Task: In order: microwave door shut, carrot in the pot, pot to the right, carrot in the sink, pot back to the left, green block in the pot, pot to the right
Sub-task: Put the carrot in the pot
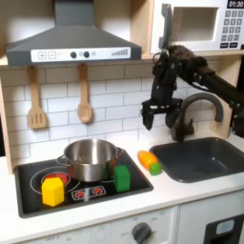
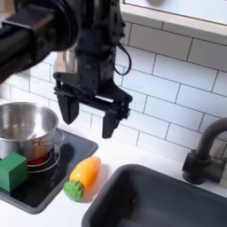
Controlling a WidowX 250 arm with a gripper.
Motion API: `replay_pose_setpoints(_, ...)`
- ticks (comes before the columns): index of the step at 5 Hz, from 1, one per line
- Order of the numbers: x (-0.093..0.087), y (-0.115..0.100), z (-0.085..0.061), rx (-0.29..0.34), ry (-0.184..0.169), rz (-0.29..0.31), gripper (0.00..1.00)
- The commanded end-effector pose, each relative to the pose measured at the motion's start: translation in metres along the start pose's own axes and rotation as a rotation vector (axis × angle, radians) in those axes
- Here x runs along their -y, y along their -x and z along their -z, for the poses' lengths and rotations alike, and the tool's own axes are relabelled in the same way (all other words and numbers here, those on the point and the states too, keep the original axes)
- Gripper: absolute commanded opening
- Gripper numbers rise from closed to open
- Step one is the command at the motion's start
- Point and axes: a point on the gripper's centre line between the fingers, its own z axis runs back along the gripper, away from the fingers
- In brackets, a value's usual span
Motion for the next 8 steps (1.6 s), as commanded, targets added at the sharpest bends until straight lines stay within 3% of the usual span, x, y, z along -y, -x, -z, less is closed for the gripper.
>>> replay_pose_setpoints(1, -0.002, -0.006, 0.014, -0.052, 0.001, -0.031, 1.00)
replay_pose_setpoints(2, 0.000, -0.003, 0.020, -0.071, -0.002, -0.021, 1.00)
replay_pose_setpoints(5, 0.000, -0.003, 0.020, -0.069, -0.002, -0.021, 1.00)
replay_pose_setpoints(6, -0.003, -0.006, 0.028, -0.075, -0.049, -0.035, 1.00)
replay_pose_setpoints(7, -0.009, -0.002, 0.035, -0.084, -0.054, -0.041, 1.00)
replay_pose_setpoints(8, -0.008, -0.004, 0.042, -0.087, -0.047, -0.010, 1.00)
